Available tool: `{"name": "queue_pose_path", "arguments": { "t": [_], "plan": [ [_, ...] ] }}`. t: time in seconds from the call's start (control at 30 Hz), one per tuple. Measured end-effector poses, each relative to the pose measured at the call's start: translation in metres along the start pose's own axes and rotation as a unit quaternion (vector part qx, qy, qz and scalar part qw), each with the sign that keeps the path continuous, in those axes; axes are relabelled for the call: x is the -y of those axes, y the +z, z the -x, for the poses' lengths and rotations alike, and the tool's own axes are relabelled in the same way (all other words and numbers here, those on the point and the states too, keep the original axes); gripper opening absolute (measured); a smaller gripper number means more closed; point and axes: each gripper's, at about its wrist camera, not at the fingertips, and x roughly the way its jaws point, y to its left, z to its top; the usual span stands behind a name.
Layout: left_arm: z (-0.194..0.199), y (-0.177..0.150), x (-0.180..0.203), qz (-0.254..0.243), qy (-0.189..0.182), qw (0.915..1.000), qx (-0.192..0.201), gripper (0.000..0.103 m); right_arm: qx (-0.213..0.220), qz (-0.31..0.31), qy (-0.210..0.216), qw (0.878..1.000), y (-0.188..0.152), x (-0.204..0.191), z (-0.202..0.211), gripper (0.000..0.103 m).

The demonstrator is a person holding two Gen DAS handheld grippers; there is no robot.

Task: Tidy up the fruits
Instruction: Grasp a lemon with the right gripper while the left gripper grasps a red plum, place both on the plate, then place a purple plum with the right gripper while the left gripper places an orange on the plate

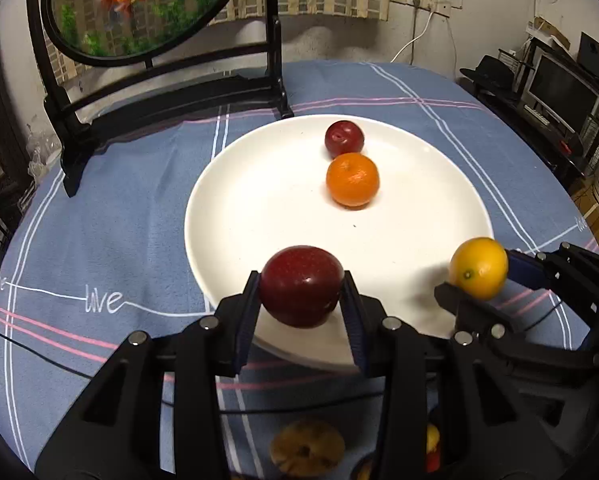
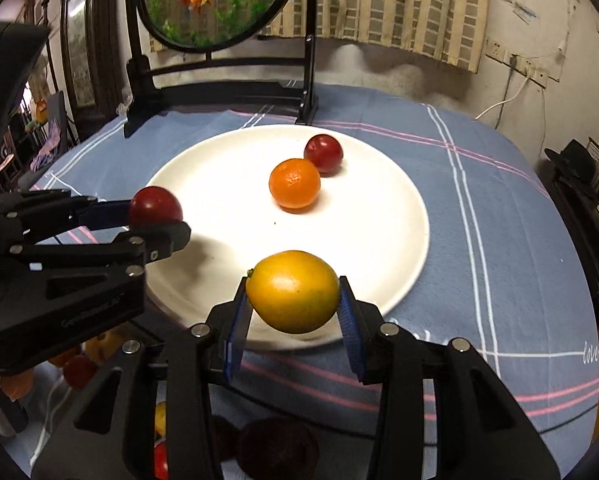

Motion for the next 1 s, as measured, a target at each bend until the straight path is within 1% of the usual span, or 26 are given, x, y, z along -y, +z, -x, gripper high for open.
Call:
{"name": "queue_pose_path", "arguments": {
  "t": [0.1, 0.2, 0.27, 0.3, 0.33, 0.5, 0.63, 0.8, 0.97, 1.0],
  "plan": [
    [-0.008, 0.001, -0.001, 0.002, 0.002, 1.0, -0.006, 0.04, -0.012, 0.008, -0.008, 1.0, 0.002, -0.002, -0.008, 0.043],
    [-0.011, -0.002, 0.0, 0.004, 0.002, 0.9999, -0.012, 0.041, -0.007, 0.011, -0.008, 1.0, 0.003, -0.003, -0.008, 0.044],
    [-0.009, -0.004, 0.0, 0.005, 0.006, 1.0, -0.005, 0.052, -0.006, 0.01, -0.01, 1.0, 0.003, -0.003, -0.006, 0.045],
    [-0.006, -0.004, -0.001, 0.006, 0.01, 0.9999, 0.001, 0.06, -0.006, 0.006, -0.009, 1.0, 0.002, -0.002, -0.004, 0.045],
    [-0.002, -0.005, -0.001, 0.008, 0.012, 0.9999, 0.006, 0.062, -0.005, 0.0, -0.007, 1.0, 0.001, 0.0, 0.0, 0.045],
    [0.02, -0.011, -0.002, 0.013, 0.013, 0.9996, 0.02, 0.063, -0.001, -0.032, 0.007, 0.999, -0.011, 0.011, 0.023, 0.045],
    [0.044, -0.019, -0.001, 0.016, 0.014, 0.9992, 0.034, 0.066, 0.008, -0.045, 0.01, 0.999, -0.027, 0.015, 0.052, 0.045],
    [0.074, -0.036, 0.001, 0.008, 0.019, 0.9986, 0.048, 0.071, 0.02, -0.042, 0.012, 0.999, -0.049, 0.008, 0.088, 0.045],
    [0.098, -0.062, -0.005, 0.005, 0.03, 0.998, 0.056, 0.076, 0.017, -0.032, 0.018, 0.999, -0.084, -0.009, 0.113, 0.047],
    [0.102, -0.073, -0.009, 0.009, 0.03, 0.998, 0.055, 0.077, 0.015, -0.029, 0.022, 0.999, -0.091, -0.011, 0.116, 0.047]
  ]
}}
